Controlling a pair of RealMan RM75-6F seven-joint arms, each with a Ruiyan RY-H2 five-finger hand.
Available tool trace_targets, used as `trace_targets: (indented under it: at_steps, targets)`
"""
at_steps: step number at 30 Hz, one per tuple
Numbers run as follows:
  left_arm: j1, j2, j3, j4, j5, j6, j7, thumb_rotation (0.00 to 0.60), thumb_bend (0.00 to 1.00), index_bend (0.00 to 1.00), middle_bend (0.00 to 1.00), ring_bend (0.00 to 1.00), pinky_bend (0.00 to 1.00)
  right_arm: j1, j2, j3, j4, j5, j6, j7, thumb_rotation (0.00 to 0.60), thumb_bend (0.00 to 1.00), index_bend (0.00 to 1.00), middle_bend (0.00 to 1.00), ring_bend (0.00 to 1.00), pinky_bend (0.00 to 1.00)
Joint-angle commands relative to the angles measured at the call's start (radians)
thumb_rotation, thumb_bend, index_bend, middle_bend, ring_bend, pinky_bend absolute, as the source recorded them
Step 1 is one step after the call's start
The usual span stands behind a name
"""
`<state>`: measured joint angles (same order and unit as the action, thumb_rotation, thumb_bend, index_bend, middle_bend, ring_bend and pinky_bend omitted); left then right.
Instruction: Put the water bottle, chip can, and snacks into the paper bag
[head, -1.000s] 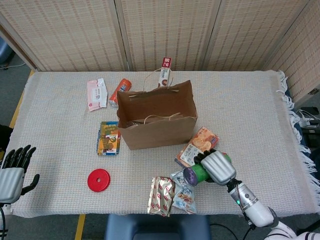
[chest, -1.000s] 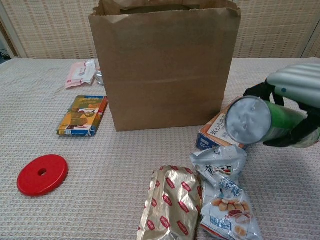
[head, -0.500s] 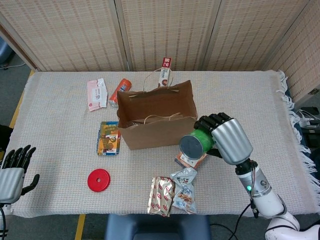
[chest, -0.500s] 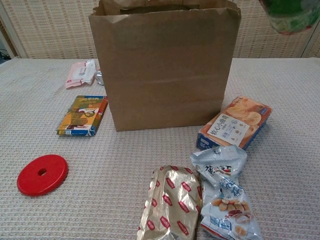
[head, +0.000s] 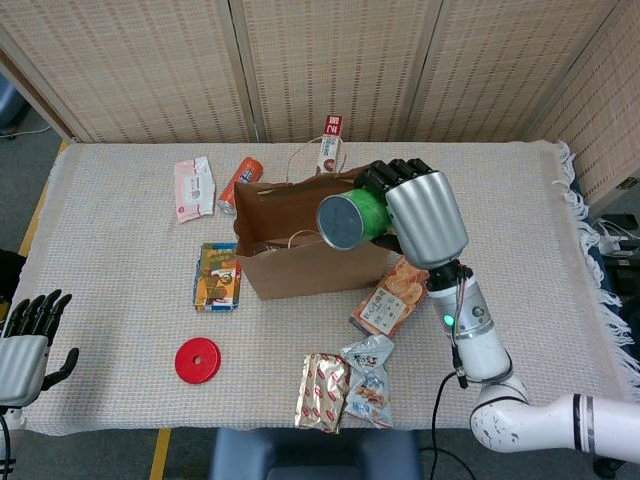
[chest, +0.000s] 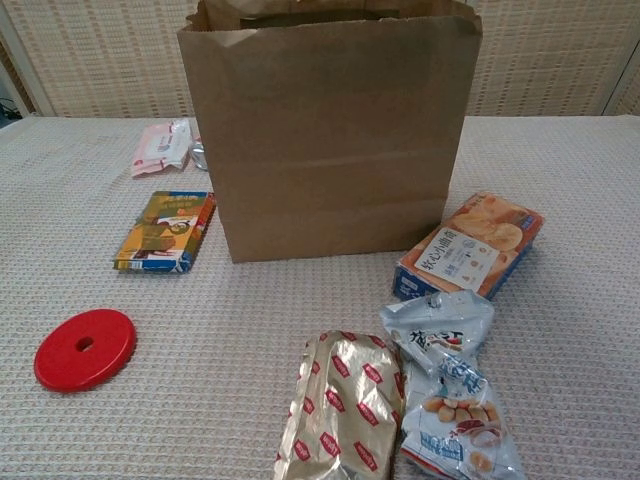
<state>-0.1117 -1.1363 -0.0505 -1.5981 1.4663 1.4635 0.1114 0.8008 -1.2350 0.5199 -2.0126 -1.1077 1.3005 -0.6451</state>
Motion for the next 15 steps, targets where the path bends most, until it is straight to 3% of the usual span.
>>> trace_targets:
  at_steps: [1,8,15]
  targets:
    - [0.0,0.0,0.0,0.001,0.001,0.0,-0.001,0.6,0.4,0.05,0.0,0.0,0.0,0.094,-0.108,0.015,0.092,0.086,0.005,-0.076,0.6,0.31,0.77,0.62,0.65,0.73]
    - [-0.001,0.0,-0.001,0.002,0.001,-0.001,-0.005,0.6,0.4,0.05,0.0,0.0,0.0,0.201,-0.259,0.0,0.248,0.141,0.006,-0.108,0.6,0.31,0.75,0.62,0.65,0.73]
    - [-0.002,0.003,0.0,0.006,0.003,-0.003,-0.02,0.6,0.4,0.05,0.0,0.0,0.0,0.255,-0.349,-0.024,0.312,0.181,0.005,-0.135,0.6,0.31,0.72,0.62,0.63,0.73]
